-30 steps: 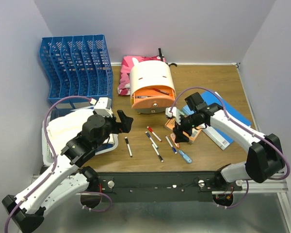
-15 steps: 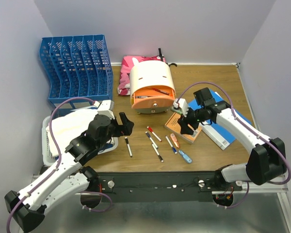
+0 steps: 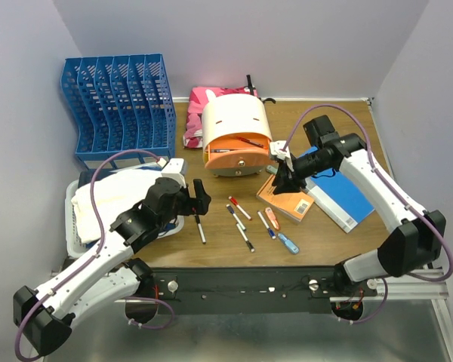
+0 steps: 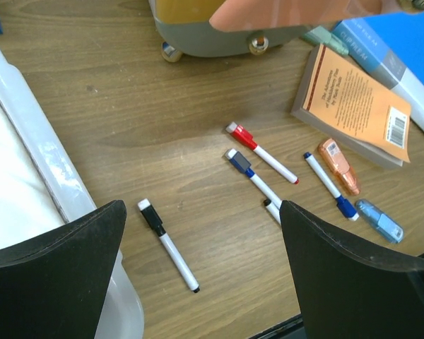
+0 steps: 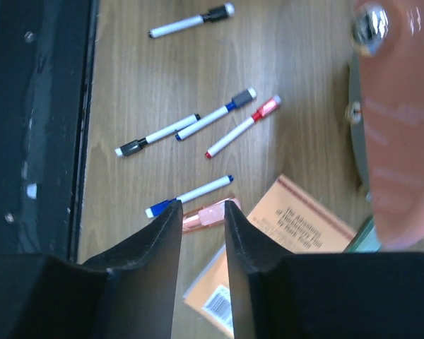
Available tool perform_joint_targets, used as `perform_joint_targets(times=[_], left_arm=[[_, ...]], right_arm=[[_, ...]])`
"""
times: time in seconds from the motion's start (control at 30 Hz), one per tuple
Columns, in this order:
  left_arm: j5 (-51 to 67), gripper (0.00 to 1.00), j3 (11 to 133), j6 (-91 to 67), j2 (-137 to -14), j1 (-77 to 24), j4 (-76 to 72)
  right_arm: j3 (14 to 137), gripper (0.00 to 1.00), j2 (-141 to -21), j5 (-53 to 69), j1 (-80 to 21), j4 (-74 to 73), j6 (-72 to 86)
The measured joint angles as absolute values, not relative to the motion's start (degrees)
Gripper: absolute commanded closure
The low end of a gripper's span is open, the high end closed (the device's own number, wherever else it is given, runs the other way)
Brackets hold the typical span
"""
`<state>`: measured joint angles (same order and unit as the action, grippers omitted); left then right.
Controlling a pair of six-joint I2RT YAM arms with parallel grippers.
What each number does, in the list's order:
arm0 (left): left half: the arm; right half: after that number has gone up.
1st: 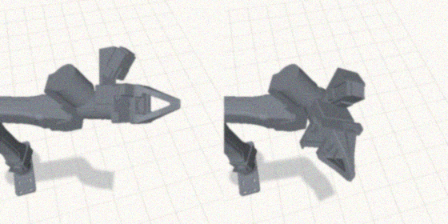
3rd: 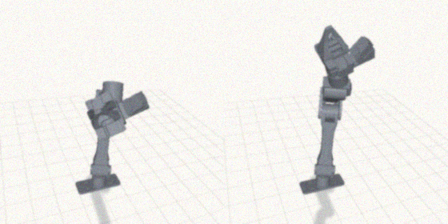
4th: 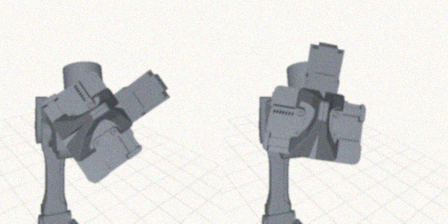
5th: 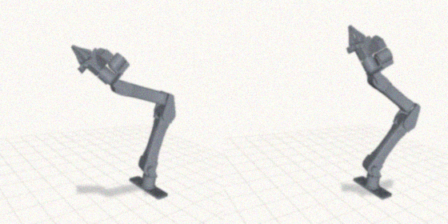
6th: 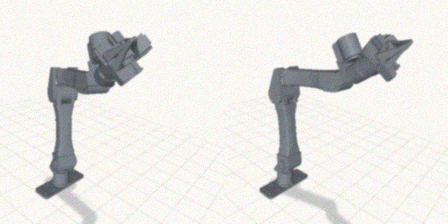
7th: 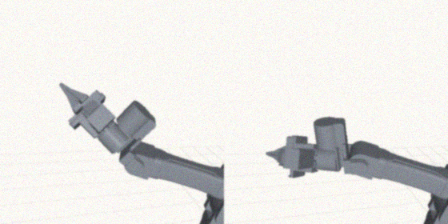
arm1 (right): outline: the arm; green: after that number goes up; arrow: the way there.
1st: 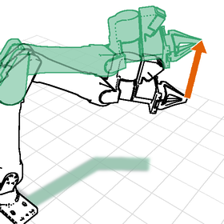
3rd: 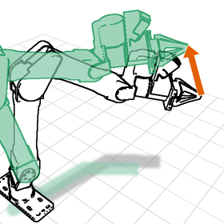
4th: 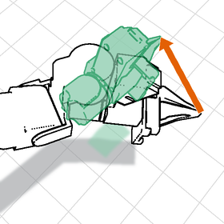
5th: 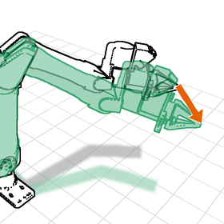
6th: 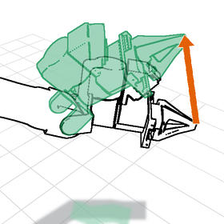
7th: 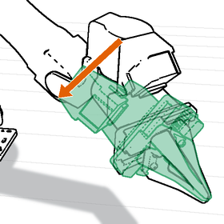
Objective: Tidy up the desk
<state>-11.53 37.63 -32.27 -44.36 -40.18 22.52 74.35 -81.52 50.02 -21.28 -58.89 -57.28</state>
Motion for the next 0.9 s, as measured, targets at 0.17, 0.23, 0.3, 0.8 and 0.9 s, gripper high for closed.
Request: perform_joint_targets(times=[0.17, 0.23, 0.3, 0.8, 0.9], left_arm=[[-11.0, 0.01, 36.2, -31.5, -44.3, -40.2, 22.2], [-10.9, 0.01, 35.8, -31.1, -44.0, -40.2, 22.1], [-10.9, 0.01, 35.3, -30.8, -43.5, -40.2, 21.9], [-13.3, 0.01, 34.7, -29.2, -41.1, -40.1, 19.9], [-13.8, 0.01, 36.2, -28.6, -42.2, -39.9, 19.8]], right_arm=[[80.7, 0.73, -85.8, 55.7, -21.3, -66.3, -70.9], [82.6, 0.78, -87.5, 57.9, -21.3, -69.5, -77.8], [84.4, 0.82, -89.1, 59.5, -21.3, -72.0, -82.2], [90.0, 0.93, -94.4, 52.3, -28.6, -58.6, -61.8], [90.2, 0.92, -95.6, 46.9, -29.1, -51.9, -53.8]])
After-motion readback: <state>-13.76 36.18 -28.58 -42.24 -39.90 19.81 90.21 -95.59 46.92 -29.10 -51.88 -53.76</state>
